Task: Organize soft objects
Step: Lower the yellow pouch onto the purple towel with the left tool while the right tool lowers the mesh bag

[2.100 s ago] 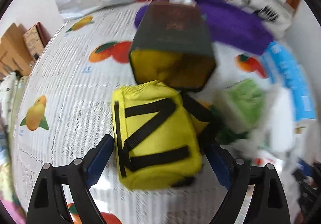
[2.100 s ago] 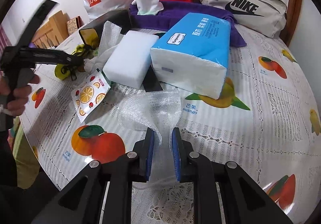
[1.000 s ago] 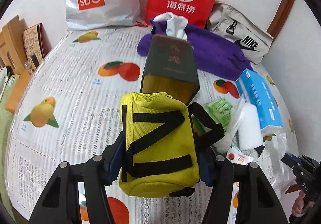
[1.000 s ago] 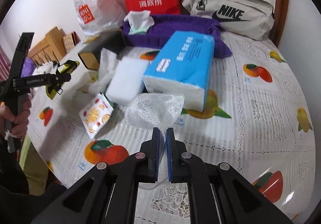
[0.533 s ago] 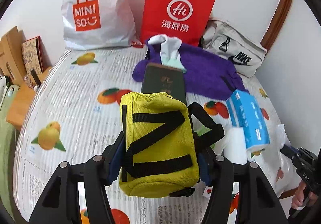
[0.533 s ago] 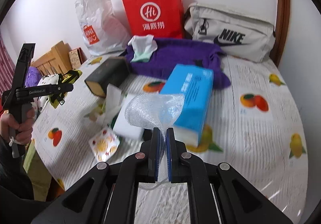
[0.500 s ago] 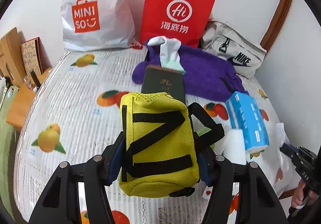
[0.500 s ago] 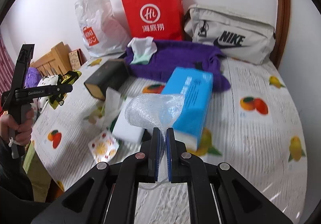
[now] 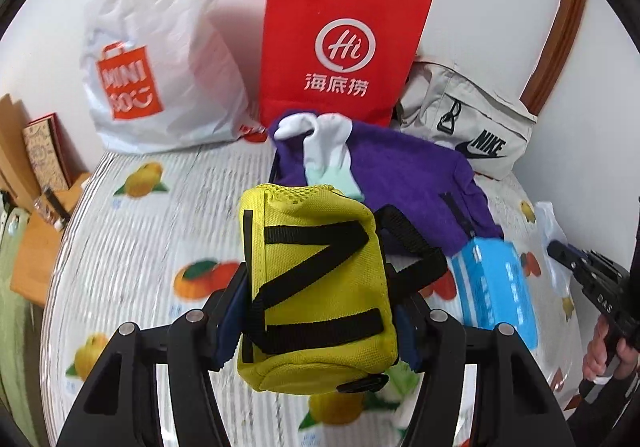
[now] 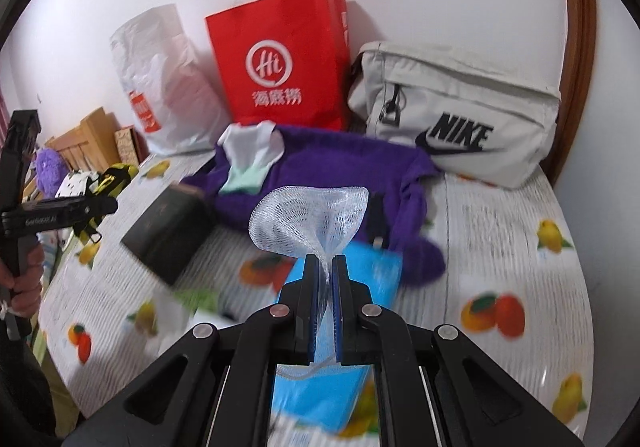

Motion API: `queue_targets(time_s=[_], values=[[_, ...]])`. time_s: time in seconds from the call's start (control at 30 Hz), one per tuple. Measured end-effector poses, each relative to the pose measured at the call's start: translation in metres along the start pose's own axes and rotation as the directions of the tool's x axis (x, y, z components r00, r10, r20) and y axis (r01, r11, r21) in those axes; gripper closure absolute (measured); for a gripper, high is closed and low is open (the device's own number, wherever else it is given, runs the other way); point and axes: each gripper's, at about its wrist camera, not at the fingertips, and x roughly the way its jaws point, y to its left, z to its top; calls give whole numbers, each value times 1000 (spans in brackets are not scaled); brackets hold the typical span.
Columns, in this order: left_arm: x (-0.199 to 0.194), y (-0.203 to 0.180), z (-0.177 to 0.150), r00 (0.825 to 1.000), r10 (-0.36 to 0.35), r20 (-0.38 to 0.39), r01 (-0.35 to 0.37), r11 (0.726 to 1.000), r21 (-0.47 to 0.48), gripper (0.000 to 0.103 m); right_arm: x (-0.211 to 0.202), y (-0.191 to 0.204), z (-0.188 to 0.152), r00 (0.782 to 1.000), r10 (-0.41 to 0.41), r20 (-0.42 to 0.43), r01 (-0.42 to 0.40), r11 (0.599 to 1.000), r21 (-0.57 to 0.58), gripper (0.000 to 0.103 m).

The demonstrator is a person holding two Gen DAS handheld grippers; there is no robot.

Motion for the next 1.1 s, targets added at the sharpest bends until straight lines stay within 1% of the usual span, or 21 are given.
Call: queue_targets(time_s=[0.23,0.33,0.43,0.57,0.73,0.93,1.1], values=[[30,-9,32,999,-31,-22,31,999,8,43,35,-19,40,1000,-14,13,14,1000,-13,97],[46,-14,46,998,-46,-31,46,999,11,43,49,-26,49,1000,-16,6,16,1000,-12,96],[61,-18,57,998,-45,-43,46,999,11,43,65,-33,57,1000,-19,-10,19,1000,-14,97],[82,-20,70,997,-53,-62,54,998,14,43,82,-40,65,999,-20,-26,20,1000,-23,96],[102,-22,82,994,-69,-84,70,998,7,43,108,-46,72,998,-13,-67,11,1000,-29,96],[124,-27,87,990,-69,-122,72,997,20,43,134,-49,78,995,-2,-102,-1,999,-32,96],[142,-29,87,985,-61,-159,66,998,24,43,151,-50,79,990,-9,-144,4,999,-38,96]])
